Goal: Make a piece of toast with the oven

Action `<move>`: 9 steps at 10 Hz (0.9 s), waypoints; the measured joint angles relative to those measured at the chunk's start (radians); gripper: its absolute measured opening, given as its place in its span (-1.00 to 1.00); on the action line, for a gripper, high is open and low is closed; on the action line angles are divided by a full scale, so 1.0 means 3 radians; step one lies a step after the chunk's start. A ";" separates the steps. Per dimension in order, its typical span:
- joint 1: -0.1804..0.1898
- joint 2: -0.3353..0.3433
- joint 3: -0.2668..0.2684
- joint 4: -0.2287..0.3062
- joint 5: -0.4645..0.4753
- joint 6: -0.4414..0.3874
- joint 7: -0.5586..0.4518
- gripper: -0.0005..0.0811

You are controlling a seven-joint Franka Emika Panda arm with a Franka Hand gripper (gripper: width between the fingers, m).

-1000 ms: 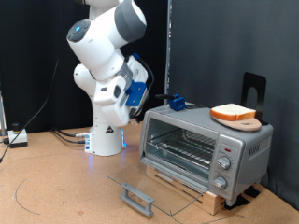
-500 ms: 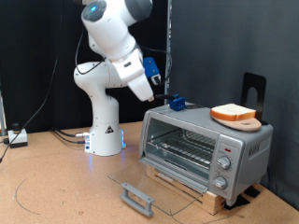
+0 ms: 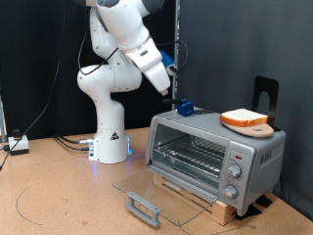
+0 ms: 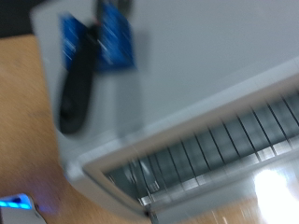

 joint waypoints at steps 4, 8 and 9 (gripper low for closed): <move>0.0092 -0.0410 0.0106 -0.0061 0.0089 -0.0254 -0.0076 0.99; 0.0091 -0.1012 0.0435 -0.0343 0.0111 0.0135 0.0074 0.99; 0.0089 -0.1184 0.0548 -0.0441 0.0142 0.0234 0.0252 0.99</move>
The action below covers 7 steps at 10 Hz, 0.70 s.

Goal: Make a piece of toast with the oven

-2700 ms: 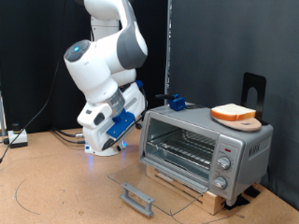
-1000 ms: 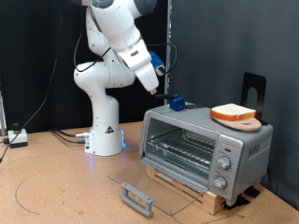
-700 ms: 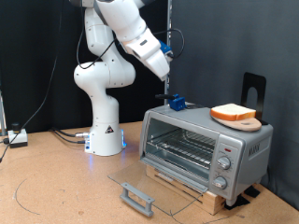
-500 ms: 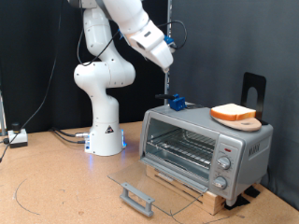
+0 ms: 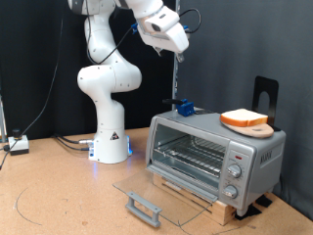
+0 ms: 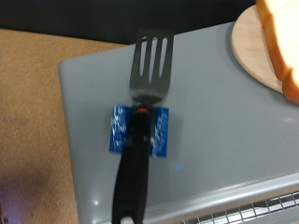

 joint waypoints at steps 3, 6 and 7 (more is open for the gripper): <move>-0.0030 -0.0141 0.0053 -0.0121 0.0013 -0.0028 0.0046 0.99; 0.0014 -0.0207 0.0178 -0.0267 0.0014 -0.0090 0.0067 0.99; 0.0014 -0.0256 0.0248 -0.0353 0.0014 -0.0046 0.0095 0.99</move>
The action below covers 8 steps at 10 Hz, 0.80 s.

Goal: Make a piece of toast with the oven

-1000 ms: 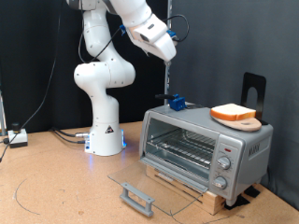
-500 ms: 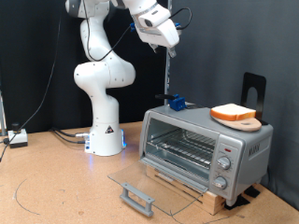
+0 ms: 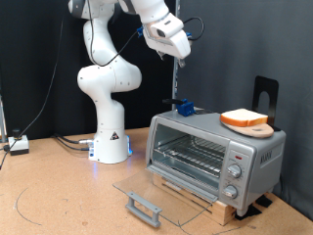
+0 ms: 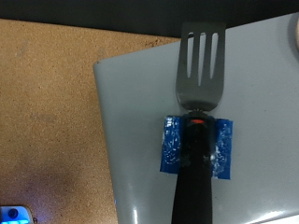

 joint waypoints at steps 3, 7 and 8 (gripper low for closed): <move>-0.0002 -0.0193 0.0184 -0.0289 0.0019 0.0372 0.0076 0.99; 0.0000 -0.0255 0.0218 -0.0395 0.0142 0.0463 0.0078 0.99; 0.0000 -0.0255 0.0244 -0.0427 0.0142 0.0575 0.0033 0.99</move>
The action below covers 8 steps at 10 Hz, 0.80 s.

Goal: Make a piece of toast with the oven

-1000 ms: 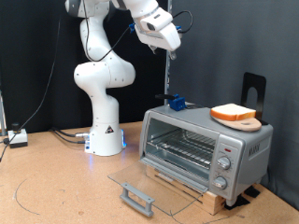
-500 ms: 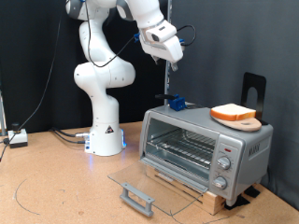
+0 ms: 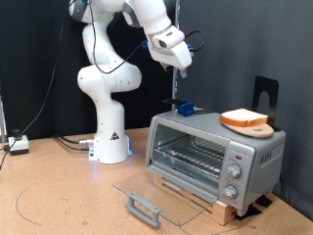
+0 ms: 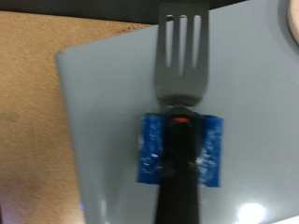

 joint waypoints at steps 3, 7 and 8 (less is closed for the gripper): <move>0.0001 0.0099 0.0160 -0.0173 -0.0002 0.0163 -0.0013 0.99; 0.0014 0.0312 0.0342 -0.0281 0.0037 0.0375 -0.0027 0.99; 0.0023 0.0359 0.0387 -0.0296 0.0064 0.0423 -0.0030 0.99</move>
